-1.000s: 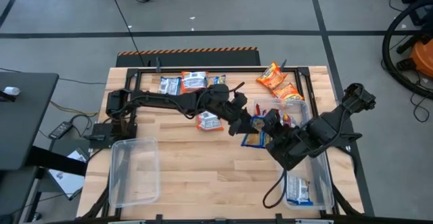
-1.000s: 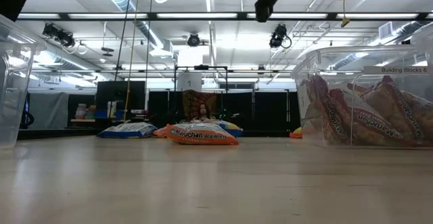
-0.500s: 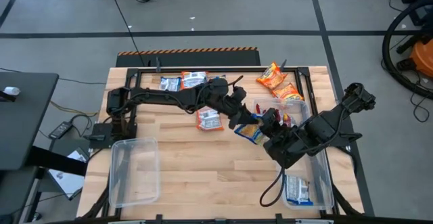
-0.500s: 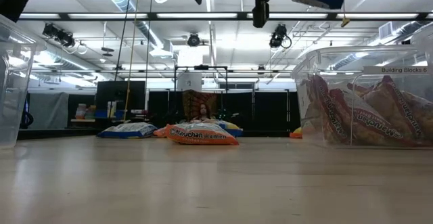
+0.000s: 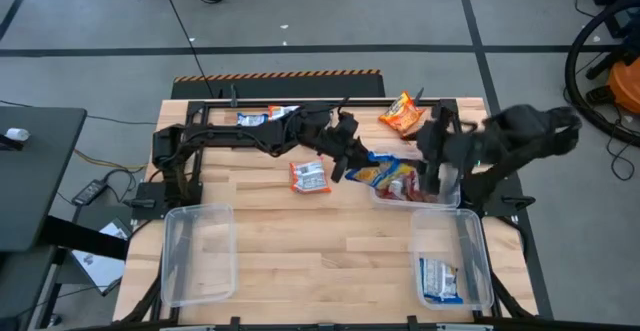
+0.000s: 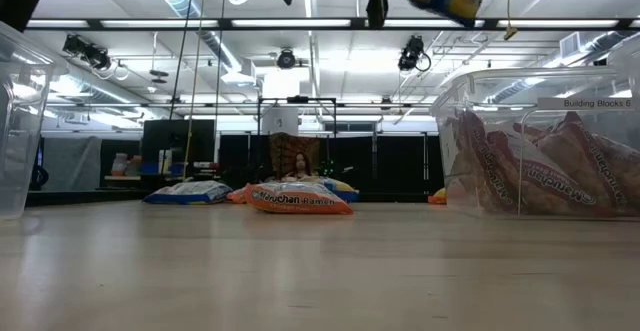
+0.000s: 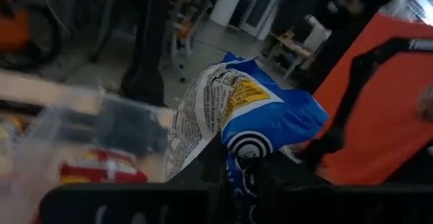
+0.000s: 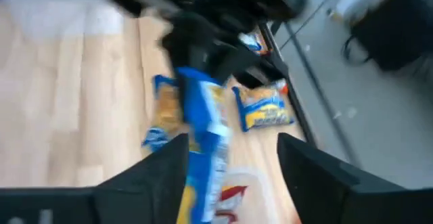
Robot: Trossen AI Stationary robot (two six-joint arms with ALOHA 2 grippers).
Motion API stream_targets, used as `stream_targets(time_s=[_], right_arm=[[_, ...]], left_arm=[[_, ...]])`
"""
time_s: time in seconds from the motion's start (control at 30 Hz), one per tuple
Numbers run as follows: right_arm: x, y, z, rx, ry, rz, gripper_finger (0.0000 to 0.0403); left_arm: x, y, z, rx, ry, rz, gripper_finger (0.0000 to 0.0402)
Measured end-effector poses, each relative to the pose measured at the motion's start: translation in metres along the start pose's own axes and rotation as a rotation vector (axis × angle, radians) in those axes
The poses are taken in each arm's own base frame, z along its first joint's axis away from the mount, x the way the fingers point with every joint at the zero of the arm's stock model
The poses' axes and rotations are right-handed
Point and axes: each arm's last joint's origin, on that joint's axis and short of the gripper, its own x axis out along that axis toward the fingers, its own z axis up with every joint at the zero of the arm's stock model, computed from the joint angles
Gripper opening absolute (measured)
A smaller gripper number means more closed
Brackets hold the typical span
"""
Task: Sort Maruchan noodles
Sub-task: Put the blue noodle pack into the bottom right container
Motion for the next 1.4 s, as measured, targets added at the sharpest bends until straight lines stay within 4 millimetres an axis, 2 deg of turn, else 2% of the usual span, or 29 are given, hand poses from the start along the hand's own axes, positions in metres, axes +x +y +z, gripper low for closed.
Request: stream_targets(time_s=[0.1,0.23,0.37,0.57,0.9,1.03,1.23,1.33,1.4], right_arm=[[0.006,-0.011,0.001,0.090,0.021,0.101,0.0259],[0.023,-0.013,0.000,0.131,0.057,0.238,0.0267],[0.042,-0.012,-0.003,0.126,0.116,0.234,0.0260],[0.055,-0.012,-0.001,0.088,0.131,0.217,0.0219],[0.058,-0.019,0.000,0.069,0.122,0.187,0.0126],[0.060,-0.021,0.000,0.080,0.122,0.178,0.0081],[0.060,-0.023,0.000,0.074,0.119,0.156,0.0026],[0.059,-0.023,0.001,0.061,0.109,0.147,0.0011],[0.058,-0.024,0.000,0.061,0.110,0.148,0.0007]], left_arm=[[0.001,-0.004,0.000,0.058,-0.009,0.044,0.0040],[0.001,-0.010,0.002,0.144,-0.040,0.104,0.0040],[-0.001,-0.015,0.005,0.209,-0.042,0.122,0.0040],[-0.005,-0.017,0.007,0.260,-0.025,0.129,0.0041],[-0.011,-0.021,0.011,0.316,-0.014,0.178,0.0044],[-0.012,-0.021,0.013,0.314,-0.024,0.179,0.0075],[-0.014,-0.022,0.015,0.312,-0.024,0.182,0.0154],[-0.025,-0.025,0.024,0.312,-0.023,0.192,0.0193],[-0.039,-0.029,0.033,0.324,-0.008,0.211,0.0214]])
